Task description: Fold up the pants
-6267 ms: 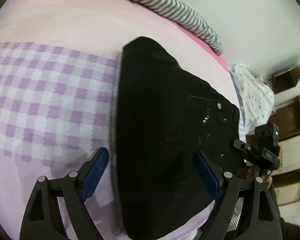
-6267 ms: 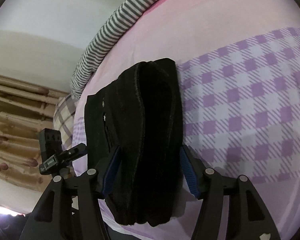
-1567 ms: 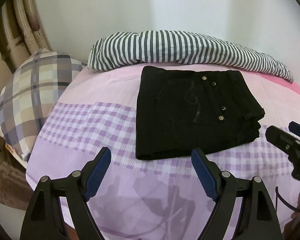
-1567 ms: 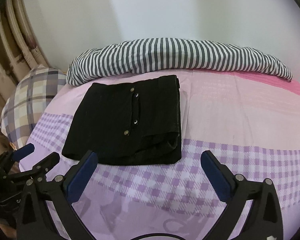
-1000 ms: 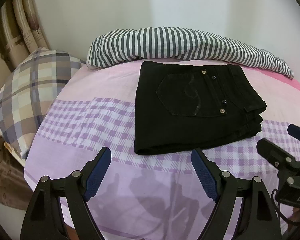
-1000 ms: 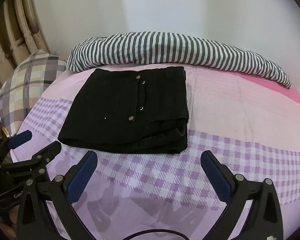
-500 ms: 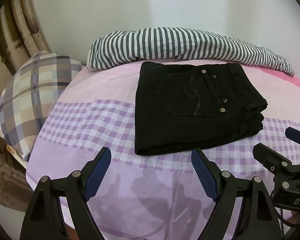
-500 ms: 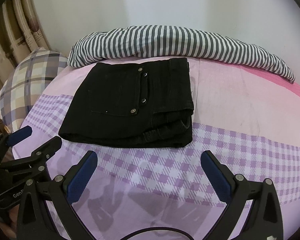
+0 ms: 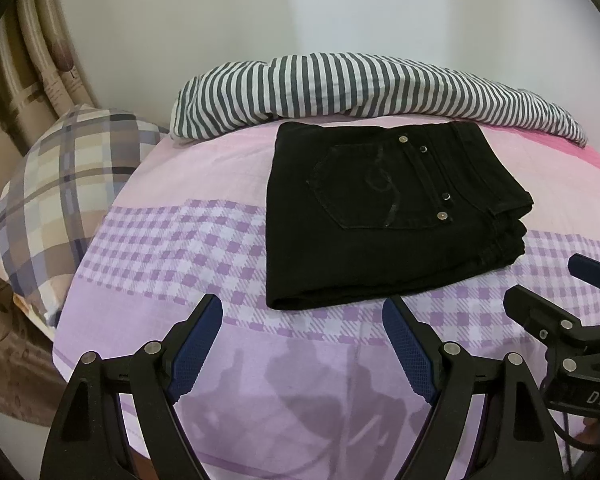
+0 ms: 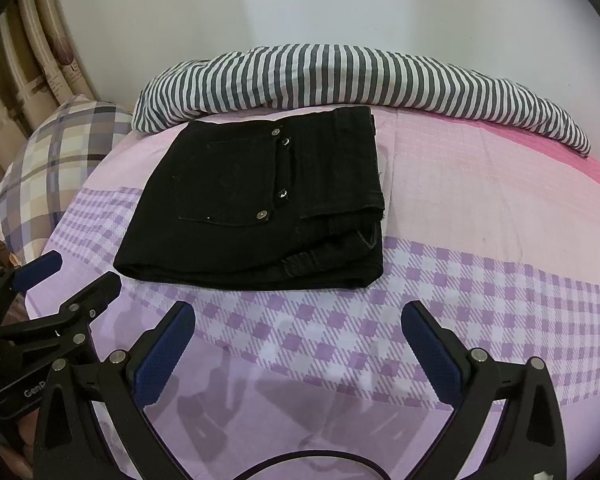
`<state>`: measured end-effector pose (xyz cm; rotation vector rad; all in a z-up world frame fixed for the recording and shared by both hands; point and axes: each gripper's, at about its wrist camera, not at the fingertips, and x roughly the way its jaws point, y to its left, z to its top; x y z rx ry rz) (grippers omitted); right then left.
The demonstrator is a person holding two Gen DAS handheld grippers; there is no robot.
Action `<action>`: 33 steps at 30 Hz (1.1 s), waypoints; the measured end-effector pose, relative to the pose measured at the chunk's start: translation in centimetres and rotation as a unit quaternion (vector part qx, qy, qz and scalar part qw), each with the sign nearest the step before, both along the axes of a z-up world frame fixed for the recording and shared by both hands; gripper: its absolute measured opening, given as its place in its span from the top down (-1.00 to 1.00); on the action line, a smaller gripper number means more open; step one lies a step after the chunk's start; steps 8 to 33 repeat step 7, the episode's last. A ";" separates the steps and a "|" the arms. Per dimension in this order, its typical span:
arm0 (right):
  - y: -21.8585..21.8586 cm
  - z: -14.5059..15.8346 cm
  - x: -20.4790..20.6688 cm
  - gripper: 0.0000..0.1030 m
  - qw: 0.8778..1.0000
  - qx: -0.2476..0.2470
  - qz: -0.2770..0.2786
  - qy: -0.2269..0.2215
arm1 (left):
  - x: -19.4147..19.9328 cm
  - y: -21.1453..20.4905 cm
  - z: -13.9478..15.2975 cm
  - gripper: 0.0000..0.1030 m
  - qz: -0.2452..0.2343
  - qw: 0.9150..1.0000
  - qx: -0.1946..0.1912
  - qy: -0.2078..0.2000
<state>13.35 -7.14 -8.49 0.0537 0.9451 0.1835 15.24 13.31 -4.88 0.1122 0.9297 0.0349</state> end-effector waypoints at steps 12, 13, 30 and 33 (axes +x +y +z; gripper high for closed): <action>0.0 -0.1 0.1 -0.99 1.000 -0.001 0.001 0.000 | 0.0 0.1 0.0 -0.60 -0.003 1.000 -0.003 0.002; 0.0 -0.1 0.1 -0.99 1.000 -0.001 0.001 0.000 | 0.0 0.1 0.0 -0.60 -0.003 1.000 -0.003 0.002; 0.0 -0.1 0.1 -0.99 1.000 -0.001 0.001 0.000 | 0.0 0.1 0.0 -0.60 -0.003 1.000 -0.003 0.002; 0.0 -0.1 0.1 -0.99 1.000 -0.001 0.001 0.000 | 0.0 0.1 0.0 -0.60 -0.003 1.000 -0.003 0.002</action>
